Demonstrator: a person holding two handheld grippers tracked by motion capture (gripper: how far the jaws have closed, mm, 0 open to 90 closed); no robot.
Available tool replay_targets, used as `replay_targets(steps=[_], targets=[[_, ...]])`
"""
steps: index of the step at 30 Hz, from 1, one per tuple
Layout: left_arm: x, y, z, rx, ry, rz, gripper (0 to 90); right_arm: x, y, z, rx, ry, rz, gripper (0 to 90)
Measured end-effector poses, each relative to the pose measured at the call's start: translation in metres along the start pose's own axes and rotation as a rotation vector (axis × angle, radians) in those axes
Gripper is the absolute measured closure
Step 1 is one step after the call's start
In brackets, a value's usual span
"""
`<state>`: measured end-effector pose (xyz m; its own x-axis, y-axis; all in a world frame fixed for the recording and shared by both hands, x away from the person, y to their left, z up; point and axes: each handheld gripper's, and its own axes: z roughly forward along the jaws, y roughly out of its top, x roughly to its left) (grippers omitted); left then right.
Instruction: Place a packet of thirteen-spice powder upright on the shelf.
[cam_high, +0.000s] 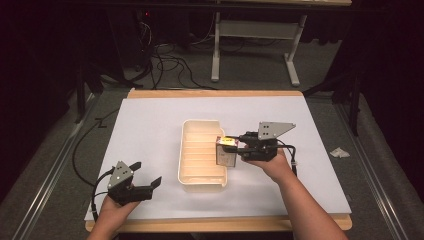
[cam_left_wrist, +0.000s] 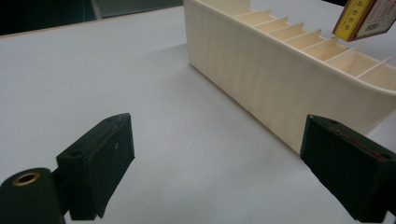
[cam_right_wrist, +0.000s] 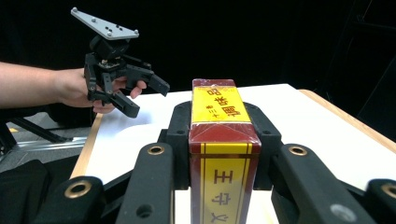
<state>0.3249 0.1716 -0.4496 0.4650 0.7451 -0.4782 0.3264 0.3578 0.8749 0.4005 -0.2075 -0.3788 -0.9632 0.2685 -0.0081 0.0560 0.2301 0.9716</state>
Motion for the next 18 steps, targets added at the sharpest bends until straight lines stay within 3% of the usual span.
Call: replay_targets(steps=[18], targets=[[-0.001,-0.001,0.001,0.005,0.002,0.0,10.5,0.005,-0.009,-0.012,0.029,-0.037,-0.011,69.1]])
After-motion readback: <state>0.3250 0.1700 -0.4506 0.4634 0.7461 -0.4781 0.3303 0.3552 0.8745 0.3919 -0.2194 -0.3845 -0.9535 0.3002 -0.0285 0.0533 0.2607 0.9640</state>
